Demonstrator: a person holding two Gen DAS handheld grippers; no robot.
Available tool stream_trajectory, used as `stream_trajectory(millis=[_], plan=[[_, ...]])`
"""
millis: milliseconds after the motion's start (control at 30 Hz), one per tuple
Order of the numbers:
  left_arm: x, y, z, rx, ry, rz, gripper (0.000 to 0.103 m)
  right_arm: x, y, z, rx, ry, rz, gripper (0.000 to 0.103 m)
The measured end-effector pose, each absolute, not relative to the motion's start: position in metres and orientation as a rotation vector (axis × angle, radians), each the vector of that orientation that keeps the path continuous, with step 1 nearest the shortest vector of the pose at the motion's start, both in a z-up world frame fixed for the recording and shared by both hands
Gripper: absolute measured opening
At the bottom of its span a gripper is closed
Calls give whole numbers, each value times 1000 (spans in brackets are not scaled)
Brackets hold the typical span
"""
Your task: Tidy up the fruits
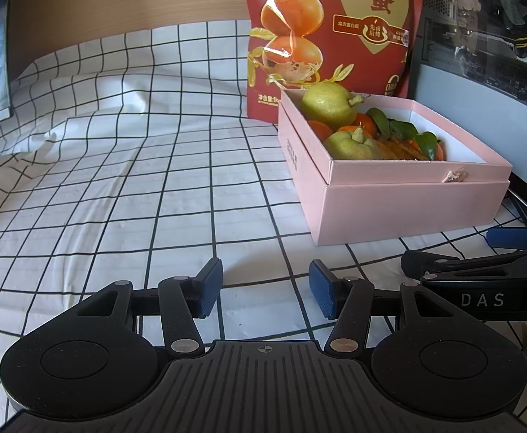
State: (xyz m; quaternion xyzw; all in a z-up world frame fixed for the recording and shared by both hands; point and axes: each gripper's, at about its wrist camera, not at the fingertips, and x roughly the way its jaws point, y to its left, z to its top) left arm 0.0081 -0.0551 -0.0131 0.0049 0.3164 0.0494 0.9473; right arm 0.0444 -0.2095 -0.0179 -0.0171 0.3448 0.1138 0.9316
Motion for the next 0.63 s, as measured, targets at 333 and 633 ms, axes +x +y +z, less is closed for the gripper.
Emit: stream_trajectory(millis=[333,633], plan=[[8,-55,-13,10,644,100,59,44,-209,-18,-35,706,232,103],[9,-56,-14,14,644,99,59,45,-210,-18,-36,706,232,103]])
